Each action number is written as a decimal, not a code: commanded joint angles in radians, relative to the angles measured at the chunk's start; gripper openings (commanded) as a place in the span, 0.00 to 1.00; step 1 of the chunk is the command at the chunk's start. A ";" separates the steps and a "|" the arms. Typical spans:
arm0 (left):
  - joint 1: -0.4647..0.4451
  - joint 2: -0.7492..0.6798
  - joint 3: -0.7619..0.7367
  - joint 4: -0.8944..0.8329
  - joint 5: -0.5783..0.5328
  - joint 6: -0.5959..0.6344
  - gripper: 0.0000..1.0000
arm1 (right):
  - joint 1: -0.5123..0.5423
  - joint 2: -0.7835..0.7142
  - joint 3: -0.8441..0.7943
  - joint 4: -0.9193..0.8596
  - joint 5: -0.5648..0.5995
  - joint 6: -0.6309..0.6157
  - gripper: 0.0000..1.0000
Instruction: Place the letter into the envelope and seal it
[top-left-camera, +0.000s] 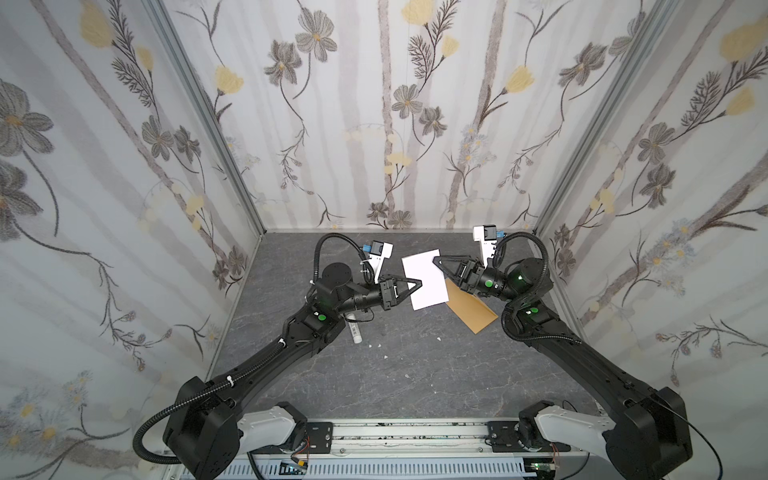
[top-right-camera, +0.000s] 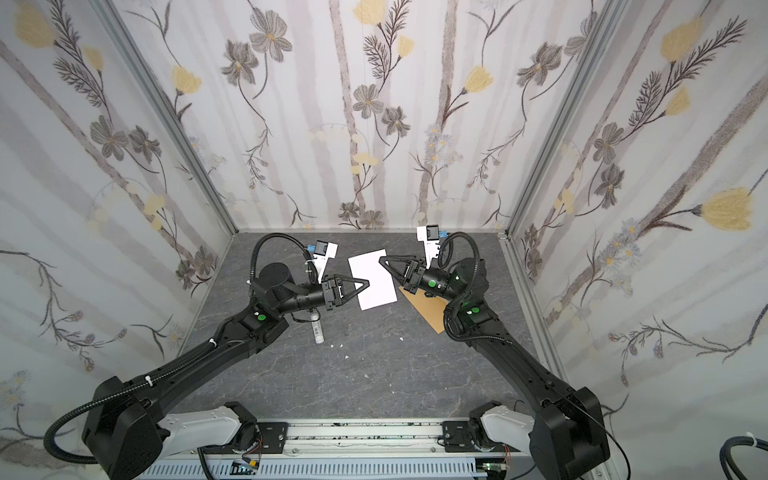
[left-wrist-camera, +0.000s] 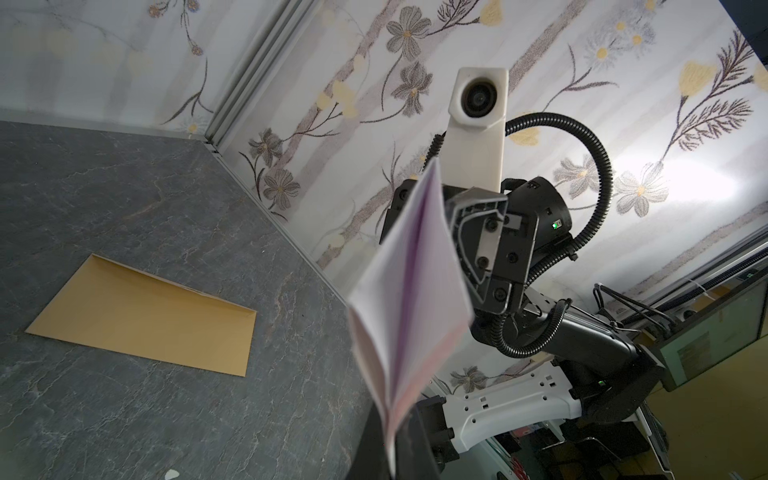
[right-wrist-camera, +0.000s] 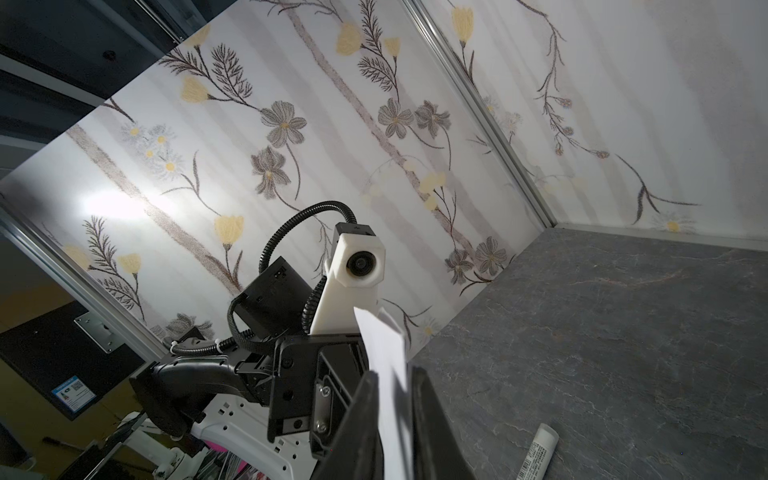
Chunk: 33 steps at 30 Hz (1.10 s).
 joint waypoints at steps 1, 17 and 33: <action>0.001 0.000 0.008 0.041 -0.010 -0.006 0.00 | 0.000 -0.010 -0.017 0.026 -0.006 0.000 0.37; 0.003 -0.006 0.019 0.041 -0.075 -0.018 0.00 | 0.015 -0.059 -0.181 0.088 -0.007 0.050 0.34; 0.018 -0.016 -0.008 0.041 -0.131 -0.047 0.00 | 0.033 -0.121 -0.327 0.136 0.008 0.081 0.24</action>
